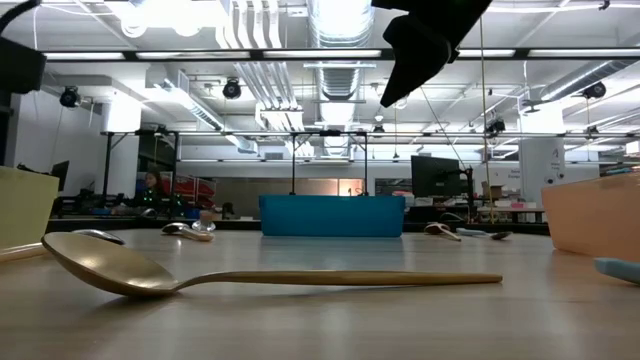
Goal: Sort silverware by color (type)
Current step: Put the blue spoon into the yellow bin
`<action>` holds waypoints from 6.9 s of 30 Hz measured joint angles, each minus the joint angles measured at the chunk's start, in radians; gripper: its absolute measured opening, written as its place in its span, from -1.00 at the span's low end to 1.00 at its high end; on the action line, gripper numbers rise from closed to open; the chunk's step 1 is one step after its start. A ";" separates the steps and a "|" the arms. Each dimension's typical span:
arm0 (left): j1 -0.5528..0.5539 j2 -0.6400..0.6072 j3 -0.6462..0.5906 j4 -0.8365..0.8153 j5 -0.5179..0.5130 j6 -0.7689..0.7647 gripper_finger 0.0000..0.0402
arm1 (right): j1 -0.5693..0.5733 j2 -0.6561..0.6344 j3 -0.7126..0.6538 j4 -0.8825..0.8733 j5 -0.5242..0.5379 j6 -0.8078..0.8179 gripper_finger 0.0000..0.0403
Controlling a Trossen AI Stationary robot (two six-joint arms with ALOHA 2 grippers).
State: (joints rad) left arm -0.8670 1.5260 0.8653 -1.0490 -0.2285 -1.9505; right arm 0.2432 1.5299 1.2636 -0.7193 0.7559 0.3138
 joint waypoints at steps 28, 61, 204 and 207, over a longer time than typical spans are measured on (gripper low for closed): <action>-0.002 0.103 -0.011 0.046 0.020 -0.021 -0.61 | 0.000 0.000 0.000 0.000 0.000 0.000 -0.73; -0.007 0.039 0.072 -0.061 0.004 0.015 -1.00 | 0.000 0.000 -0.006 0.000 0.000 0.000 -0.73; 0.176 -0.085 -0.303 2.105 -0.172 2.173 -0.96 | 0.164 -0.035 -0.175 1.091 -0.554 -0.568 -0.73; 0.178 -0.085 -0.303 2.105 -0.172 2.166 -0.96 | 0.164 -0.035 -0.175 1.099 -0.580 -0.552 -0.72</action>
State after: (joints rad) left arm -0.6889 1.4410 0.5625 1.0562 -0.4005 0.2155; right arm 0.4076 1.4952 1.0882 0.3793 0.1758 -0.2382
